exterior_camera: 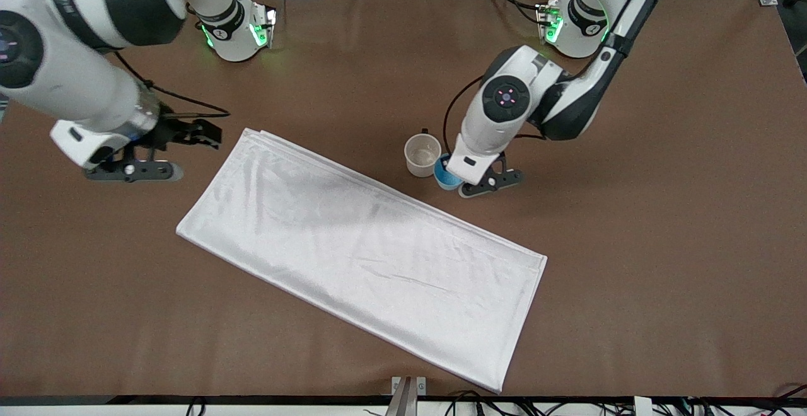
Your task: Place blue cup into white mug on table
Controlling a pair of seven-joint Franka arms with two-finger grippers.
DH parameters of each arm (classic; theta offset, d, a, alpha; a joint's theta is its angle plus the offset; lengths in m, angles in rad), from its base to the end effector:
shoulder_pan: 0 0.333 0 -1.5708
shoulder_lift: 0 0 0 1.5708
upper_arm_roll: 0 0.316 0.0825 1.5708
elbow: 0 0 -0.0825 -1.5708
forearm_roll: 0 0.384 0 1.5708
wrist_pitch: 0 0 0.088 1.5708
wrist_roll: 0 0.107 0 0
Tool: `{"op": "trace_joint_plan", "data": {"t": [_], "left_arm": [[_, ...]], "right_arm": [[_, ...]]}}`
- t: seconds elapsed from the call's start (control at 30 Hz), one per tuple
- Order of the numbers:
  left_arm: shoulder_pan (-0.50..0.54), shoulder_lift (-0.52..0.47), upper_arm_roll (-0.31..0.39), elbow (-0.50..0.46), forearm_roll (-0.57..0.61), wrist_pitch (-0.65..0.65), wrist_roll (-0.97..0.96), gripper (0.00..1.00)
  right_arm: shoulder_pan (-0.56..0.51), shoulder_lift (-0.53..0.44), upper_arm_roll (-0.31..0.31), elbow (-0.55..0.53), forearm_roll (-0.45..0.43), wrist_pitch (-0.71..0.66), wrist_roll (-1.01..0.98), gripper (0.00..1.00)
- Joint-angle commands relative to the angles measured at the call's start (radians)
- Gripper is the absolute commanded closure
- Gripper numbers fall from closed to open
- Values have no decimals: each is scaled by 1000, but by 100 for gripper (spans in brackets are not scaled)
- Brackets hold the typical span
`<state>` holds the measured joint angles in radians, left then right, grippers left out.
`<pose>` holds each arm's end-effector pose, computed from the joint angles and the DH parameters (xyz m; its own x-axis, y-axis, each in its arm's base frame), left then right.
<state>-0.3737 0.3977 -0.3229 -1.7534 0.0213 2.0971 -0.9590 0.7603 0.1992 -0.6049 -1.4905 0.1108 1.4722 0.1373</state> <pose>0.5077 -0.4005 0.3510 0.9581 0.2663 -0.1054 0.2710 -0.9620 0.0325 0.5756 0.1345 0.5577 0.9837 0.0151 -0.1793 0.0203 -0.9994 0.0271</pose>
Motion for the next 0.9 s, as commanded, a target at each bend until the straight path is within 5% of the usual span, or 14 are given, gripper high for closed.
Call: {"op": "trace_joint_plan", "data": {"t": [0.0,0.47,0.67,0.8,0.87], "left_arm": [[-59,-19,-1,-29,22,17,-116,100],[-139,10,-5,-63,20,18,-193,100],[-145,21,-5,-63,14,21,-193,100],[-149,29,-5,-58,14,21,-188,100],[-143,29,-5,-55,14,21,-173,36]], "right_arm": [[-42,-70,-41,-74,18,3,-125,0],[-275,-210,-9,-132,12,-62,-323,0],[-429,-236,141,-139,-40,-67,-370,0],[-464,-228,171,-142,-42,-52,-373,0],[-499,-227,198,-143,-40,-47,-378,0]]}}
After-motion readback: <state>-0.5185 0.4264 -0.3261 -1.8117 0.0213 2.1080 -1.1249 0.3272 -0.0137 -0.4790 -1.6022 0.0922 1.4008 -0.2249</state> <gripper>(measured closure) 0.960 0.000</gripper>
